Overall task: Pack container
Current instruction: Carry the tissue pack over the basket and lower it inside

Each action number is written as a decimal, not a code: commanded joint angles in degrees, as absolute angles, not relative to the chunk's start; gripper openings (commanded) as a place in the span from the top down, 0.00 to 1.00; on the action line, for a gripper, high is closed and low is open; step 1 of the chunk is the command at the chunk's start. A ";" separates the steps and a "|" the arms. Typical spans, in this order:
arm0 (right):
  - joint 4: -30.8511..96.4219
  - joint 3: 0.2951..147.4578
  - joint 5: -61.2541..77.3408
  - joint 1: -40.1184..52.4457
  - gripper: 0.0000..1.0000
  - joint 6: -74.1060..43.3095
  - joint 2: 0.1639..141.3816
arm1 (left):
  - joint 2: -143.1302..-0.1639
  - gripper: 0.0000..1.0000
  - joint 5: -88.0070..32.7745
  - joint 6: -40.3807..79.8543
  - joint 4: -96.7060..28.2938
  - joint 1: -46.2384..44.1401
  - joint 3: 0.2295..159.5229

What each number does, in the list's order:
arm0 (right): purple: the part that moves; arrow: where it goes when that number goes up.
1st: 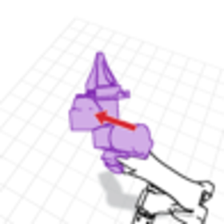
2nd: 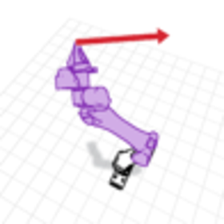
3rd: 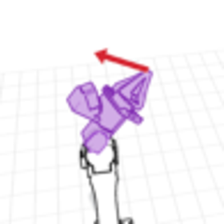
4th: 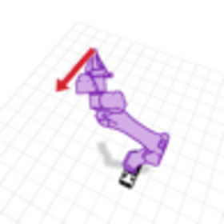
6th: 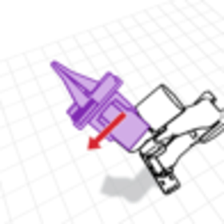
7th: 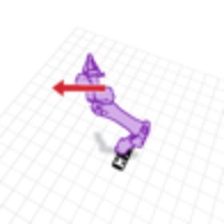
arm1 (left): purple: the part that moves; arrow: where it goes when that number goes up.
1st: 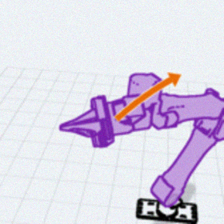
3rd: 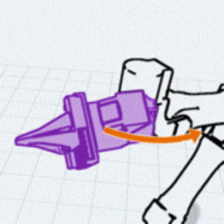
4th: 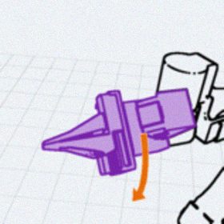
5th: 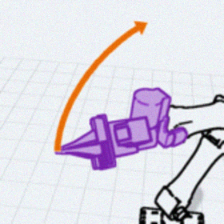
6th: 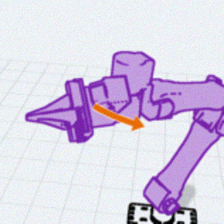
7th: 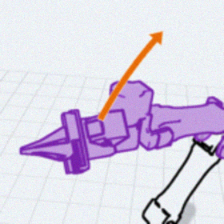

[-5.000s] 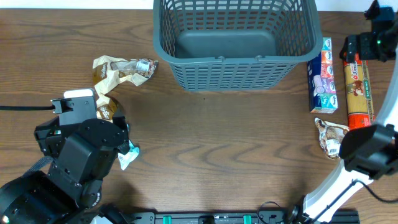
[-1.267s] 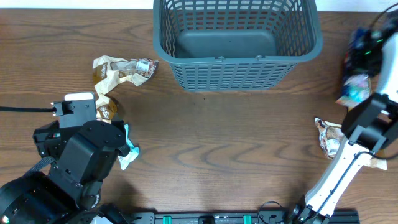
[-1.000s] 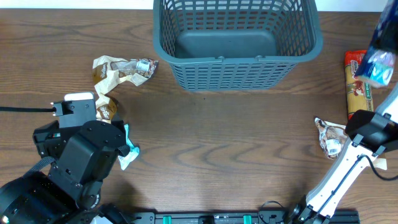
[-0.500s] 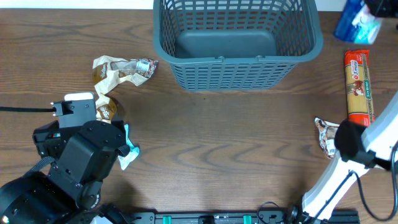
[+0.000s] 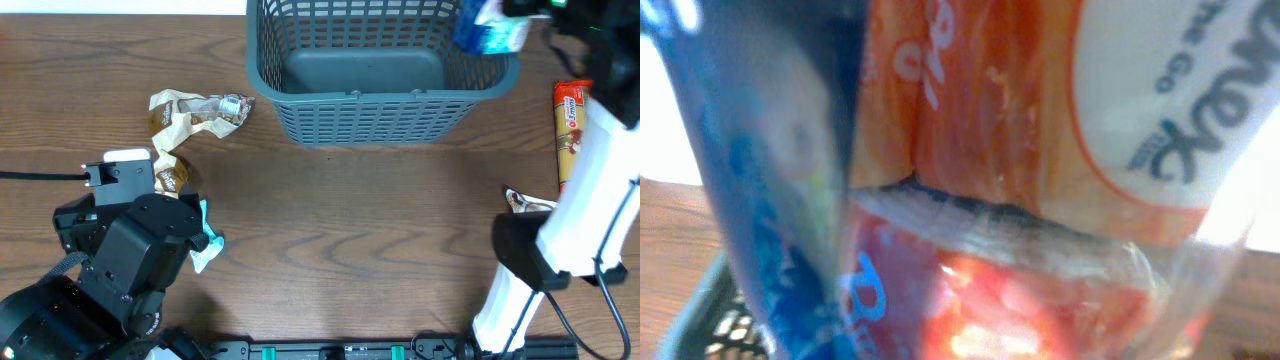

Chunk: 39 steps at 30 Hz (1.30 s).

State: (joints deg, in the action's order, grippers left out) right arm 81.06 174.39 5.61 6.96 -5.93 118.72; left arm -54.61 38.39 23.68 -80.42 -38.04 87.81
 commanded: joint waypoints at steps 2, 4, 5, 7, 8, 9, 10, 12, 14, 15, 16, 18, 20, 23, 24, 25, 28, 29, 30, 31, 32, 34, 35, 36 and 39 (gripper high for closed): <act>78.96 169.86 -13.72 12.16 0.99 -9.41 121.14 | -54.65 0.01 39.64 22.96 -80.60 -38.06 88.31; 78.19 167.63 -14.15 13.17 0.98 -9.45 122.19 | -54.65 0.01 39.46 22.96 -80.75 -38.06 88.31; 77.82 166.34 -14.22 13.39 0.98 -9.41 122.78 | -54.65 0.01 39.42 22.98 -80.99 -38.06 88.31; 77.25 163.85 -15.51 13.50 0.98 -9.41 123.70 | -54.65 0.01 38.89 22.98 -81.69 -38.06 88.31; 77.08 162.78 -16.38 13.43 0.98 -9.41 123.92 | -54.65 0.01 38.37 22.96 -82.13 -38.06 88.31; 76.82 161.32 -17.26 13.26 0.98 -9.41 124.27 | -54.65 0.01 38.04 22.98 -82.56 -38.06 88.31; 76.66 160.09 -17.69 13.04 0.99 -9.39 124.42 | -54.65 0.01 37.85 22.98 -83.09 -38.06 88.31; 75.90 157.91 -17.61 12.38 0.99 -9.32 124.64 | -54.65 0.01 37.30 22.98 -83.92 -38.06 88.31; 74.56 155.65 -17.28 11.53 0.99 -9.32 124.66 | -54.65 0.01 36.45 22.98 -84.36 -38.06 88.31; 73.84 154.54 -16.80 11.16 0.98 -9.28 124.68 | -54.65 0.01 36.42 22.98 -84.44 -38.06 88.31; 72.95 153.25 -15.70 10.74 0.99 -9.10 124.68 | -54.65 0.01 36.45 22.96 -84.55 -38.06 88.31; 71.40 150.78 -13.65 10.17 0.98 -9.02 124.73 | -54.65 0.01 36.47 22.96 -84.60 -38.06 88.31; 69.91 148.62 -13.04 10.07 0.98 -8.97 124.73 | -54.65 0.01 36.47 22.96 -84.60 -38.06 88.31; 67.57 145.45 -12.97 10.07 0.98 -8.97 124.75 | -54.65 0.01 36.45 22.96 -84.64 -38.06 88.31; 66.92 144.55 -12.60 10.07 0.98 -8.97 124.75 | -54.65 0.01 36.45 22.96 -84.64 -38.06 88.31; 66.32 143.61 -12.01 10.07 0.99 -8.95 124.75 | -54.65 0.01 36.45 22.96 -84.66 -38.06 88.31; 64.53 139.98 -10.44 10.09 0.98 -8.99 124.77 | -54.65 0.01 36.45 22.96 -84.64 -38.06 88.31; 64.07 138.89 -10.02 10.13 0.98 -8.99 124.79 | -54.65 0.01 36.45 22.96 -84.66 -38.06 88.31; 63.64 137.82 -9.91 10.17 0.99 -9.19 124.79 | -54.65 0.02 36.45 22.96 -84.64 -38.06 88.31; 63.11 136.64 -9.80 10.20 0.98 -9.21 124.79 | -54.65 0.01 36.45 22.96 -84.66 -38.06 88.31; 62.87 135.92 -9.80 10.20 0.99 -9.21 124.79 | -54.65 0.01 36.45 22.96 -84.64 -38.06 88.31; 62.48 134.63 -9.80 10.15 0.98 -9.21 124.79 | -54.65 0.01 36.45 22.96 -84.73 -38.06 88.31; 62.30 134.15 -9.80 10.15 0.99 -9.21 124.79 | -54.65 0.01 36.45 22.96 -84.84 -38.06 88.31; 62.30 133.91 -9.82 10.15 0.98 -9.19 124.79 | -54.65 0.01 36.45 22.96 -84.93 -38.06 88.31; 62.30 132.90 -9.82 10.15 0.98 -9.19 124.79 | -54.65 0.01 36.45 22.96 -85.08 -38.06 88.31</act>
State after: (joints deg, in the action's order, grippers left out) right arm 63.05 133.25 -9.80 10.02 -8.56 125.23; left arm -54.63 36.36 23.68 -84.82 -38.04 87.81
